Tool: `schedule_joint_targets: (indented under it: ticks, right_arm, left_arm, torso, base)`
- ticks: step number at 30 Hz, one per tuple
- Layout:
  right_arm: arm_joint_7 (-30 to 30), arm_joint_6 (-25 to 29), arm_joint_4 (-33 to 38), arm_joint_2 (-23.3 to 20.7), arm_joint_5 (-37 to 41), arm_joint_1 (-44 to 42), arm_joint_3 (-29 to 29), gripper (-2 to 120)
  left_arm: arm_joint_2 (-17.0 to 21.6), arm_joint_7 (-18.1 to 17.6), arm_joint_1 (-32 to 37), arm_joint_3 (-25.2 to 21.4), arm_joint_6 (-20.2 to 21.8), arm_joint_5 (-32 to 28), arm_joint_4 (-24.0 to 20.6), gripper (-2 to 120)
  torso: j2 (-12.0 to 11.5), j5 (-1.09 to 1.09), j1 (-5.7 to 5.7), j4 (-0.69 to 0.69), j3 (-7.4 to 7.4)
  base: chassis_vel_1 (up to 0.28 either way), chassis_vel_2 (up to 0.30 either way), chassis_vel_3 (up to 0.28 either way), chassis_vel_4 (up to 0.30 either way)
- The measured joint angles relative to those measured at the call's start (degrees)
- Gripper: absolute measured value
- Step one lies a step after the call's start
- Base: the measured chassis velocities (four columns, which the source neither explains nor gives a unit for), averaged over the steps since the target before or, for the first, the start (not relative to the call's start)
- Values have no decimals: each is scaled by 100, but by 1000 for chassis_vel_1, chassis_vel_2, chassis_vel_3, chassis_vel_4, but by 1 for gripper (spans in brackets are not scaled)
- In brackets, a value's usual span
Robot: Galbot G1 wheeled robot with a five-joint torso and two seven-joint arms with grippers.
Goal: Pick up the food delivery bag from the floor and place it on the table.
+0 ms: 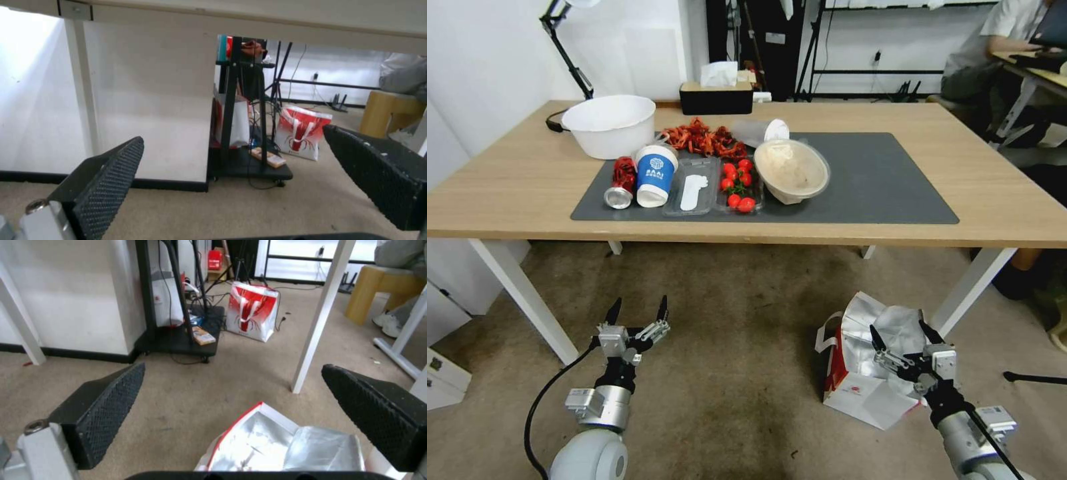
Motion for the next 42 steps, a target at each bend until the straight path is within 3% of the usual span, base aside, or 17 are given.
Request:
schedule_joint_targets:
  ticks: [42]
  right_arm:
    - [21,-2,38,48,-1,-40,18,100]
  left_arm:
    - [42,53,6,37,-178,31,63,100]
  torso:
    - [-983,0,-356,0,-628]
  base:
    - [0,0,0,0]
